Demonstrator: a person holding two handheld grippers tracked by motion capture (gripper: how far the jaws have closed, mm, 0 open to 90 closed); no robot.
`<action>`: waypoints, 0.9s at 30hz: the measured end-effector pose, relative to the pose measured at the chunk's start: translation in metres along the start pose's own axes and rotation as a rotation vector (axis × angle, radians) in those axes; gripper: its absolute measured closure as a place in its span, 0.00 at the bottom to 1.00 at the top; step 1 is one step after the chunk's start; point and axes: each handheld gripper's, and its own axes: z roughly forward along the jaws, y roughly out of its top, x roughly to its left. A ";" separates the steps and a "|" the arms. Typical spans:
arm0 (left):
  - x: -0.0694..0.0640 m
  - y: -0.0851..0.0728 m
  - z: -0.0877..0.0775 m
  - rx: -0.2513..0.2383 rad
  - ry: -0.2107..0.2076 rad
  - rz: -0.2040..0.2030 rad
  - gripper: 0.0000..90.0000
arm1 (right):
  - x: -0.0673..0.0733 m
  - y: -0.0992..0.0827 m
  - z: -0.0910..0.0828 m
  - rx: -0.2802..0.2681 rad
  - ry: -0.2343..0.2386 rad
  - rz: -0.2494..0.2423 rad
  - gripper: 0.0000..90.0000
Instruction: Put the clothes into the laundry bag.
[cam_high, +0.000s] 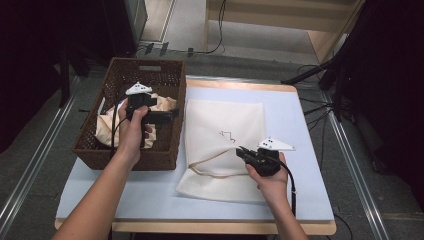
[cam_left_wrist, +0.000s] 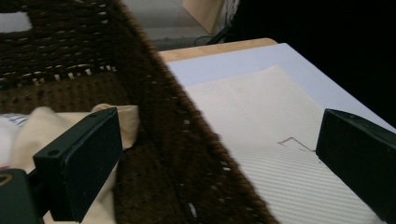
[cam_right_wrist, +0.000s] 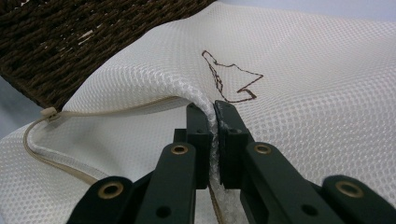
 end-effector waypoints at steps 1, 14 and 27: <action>0.007 0.000 0.002 0.010 0.020 -0.014 0.01 | 0.000 0.000 0.000 0.000 0.001 0.002 0.95; 0.078 -0.002 0.024 0.134 0.171 -0.125 0.00 | -0.002 -0.001 0.002 0.007 0.004 0.006 0.95; 0.105 -0.013 0.051 0.317 0.339 -0.163 0.00 | -0.001 -0.001 0.001 0.011 0.000 -0.004 0.95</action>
